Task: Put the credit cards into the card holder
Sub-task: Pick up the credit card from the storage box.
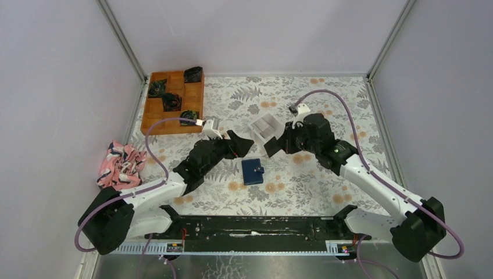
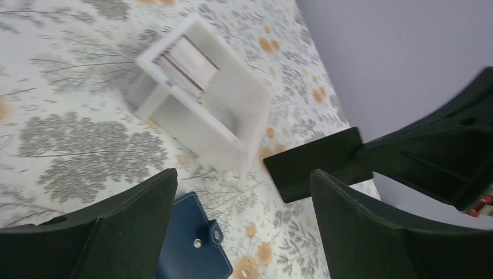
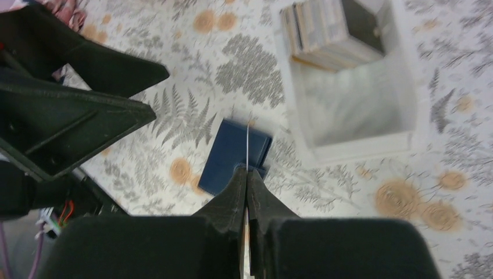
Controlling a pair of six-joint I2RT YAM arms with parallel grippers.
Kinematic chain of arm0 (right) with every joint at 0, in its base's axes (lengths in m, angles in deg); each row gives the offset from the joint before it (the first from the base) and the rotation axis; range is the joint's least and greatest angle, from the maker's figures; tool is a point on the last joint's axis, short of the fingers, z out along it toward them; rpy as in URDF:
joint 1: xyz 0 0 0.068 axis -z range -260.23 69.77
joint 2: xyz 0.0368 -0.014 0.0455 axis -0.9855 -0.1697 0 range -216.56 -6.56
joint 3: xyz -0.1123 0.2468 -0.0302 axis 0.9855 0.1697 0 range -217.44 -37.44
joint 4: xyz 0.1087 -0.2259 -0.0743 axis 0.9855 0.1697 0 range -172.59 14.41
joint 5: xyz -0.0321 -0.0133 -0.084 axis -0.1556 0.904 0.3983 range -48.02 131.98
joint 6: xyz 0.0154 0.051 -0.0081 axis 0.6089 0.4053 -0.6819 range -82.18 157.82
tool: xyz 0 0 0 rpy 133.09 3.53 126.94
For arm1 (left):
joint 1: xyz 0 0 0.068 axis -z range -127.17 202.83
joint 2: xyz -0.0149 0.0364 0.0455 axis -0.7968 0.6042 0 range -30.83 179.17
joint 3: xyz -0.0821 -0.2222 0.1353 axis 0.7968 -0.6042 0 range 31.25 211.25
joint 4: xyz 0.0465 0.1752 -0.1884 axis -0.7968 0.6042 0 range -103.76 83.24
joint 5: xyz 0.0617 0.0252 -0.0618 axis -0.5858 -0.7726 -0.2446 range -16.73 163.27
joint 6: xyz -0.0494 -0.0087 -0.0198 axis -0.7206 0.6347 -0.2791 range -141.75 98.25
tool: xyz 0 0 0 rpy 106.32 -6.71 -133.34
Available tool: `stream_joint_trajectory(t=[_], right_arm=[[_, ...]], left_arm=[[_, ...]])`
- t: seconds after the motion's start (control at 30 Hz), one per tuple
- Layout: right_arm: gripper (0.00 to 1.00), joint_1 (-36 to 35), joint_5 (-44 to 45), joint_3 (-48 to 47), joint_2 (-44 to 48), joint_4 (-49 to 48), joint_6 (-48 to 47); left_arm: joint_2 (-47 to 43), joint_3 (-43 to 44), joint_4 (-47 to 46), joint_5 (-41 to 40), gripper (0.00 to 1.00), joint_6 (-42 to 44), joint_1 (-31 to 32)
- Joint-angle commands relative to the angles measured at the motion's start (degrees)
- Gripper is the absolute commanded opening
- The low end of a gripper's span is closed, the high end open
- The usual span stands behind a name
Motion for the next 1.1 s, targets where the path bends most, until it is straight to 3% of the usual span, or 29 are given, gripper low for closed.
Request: stream_joint_trajectory(t=[0.0,0.27,0.67,1.07], right_arm=[[0.00,-0.35,-8.34,3.29,4.41,-1.91,3.26],[0.00,-0.35,-15.91,8.07,5.39,-6.29,7.05],[0.00,-0.20,-21.38,10.33,4.28,-10.06,9.02],[0.00,3.85,-27.05,11.83,1.79,-13.87,9.76]], left_arm=[[1.22,-1.45,-14.11,13.86,0.91,3.35,0.29],[4.75,-0.79,-18.38,26.72,0.89,5.62,0.29],[8.38,-2.23,-19.14,33.15,0.84,7.71,-0.51],[14.39,-4.74,-30.04,44.56,0.63,1.86,-5.50]])
